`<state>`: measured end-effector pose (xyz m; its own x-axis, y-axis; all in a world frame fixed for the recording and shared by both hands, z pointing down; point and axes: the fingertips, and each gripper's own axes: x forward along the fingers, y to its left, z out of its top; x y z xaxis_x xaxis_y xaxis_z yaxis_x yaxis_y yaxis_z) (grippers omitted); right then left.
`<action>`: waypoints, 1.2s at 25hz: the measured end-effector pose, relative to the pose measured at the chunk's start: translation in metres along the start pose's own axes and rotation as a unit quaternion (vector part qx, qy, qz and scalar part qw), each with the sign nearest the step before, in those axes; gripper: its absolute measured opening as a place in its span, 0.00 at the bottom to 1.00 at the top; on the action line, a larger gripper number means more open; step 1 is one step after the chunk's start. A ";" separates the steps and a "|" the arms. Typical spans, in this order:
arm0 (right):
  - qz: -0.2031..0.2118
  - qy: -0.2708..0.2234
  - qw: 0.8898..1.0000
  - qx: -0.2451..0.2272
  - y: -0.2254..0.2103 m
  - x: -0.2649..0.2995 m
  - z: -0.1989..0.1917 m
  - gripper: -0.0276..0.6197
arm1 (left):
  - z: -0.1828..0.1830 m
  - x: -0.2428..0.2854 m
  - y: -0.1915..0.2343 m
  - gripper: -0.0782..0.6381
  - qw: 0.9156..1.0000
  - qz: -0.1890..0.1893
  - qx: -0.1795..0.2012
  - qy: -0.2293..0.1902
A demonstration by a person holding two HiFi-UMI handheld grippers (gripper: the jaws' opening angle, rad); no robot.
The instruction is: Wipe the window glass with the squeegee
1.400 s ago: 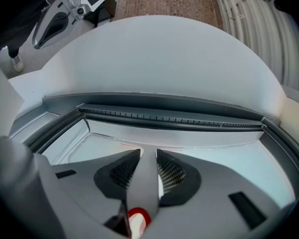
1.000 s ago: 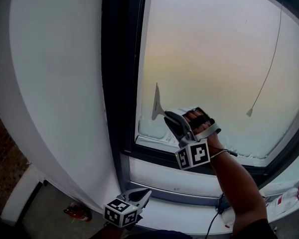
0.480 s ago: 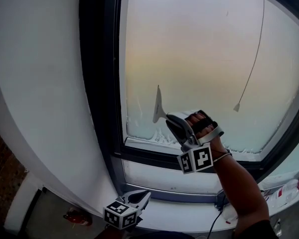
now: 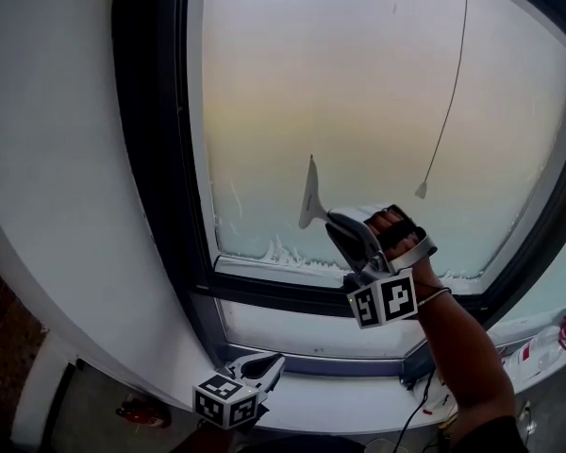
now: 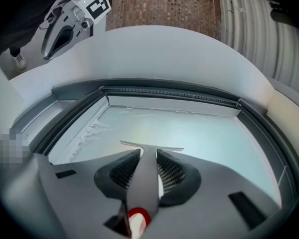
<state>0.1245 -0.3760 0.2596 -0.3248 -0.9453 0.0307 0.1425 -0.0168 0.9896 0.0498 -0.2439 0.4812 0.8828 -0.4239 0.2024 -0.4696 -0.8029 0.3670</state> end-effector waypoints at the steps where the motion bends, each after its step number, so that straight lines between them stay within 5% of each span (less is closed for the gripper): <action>1: 0.001 0.004 1.000 -0.003 0.001 -0.004 -0.006 0.19 | -0.001 0.002 -0.002 0.11 1.000 -0.002 -0.001 0.002; 30: 0.024 0.073 0.996 -0.041 0.010 -0.087 -0.102 0.19 | 0.001 0.035 -0.031 0.11 0.999 -0.038 0.020 0.032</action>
<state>0.2501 -0.3269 0.2523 -0.1764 -0.9830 0.0502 0.2319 0.0081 0.9727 0.0958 -0.2342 0.4759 0.9127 -0.3354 0.2335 -0.4004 -0.8483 0.3466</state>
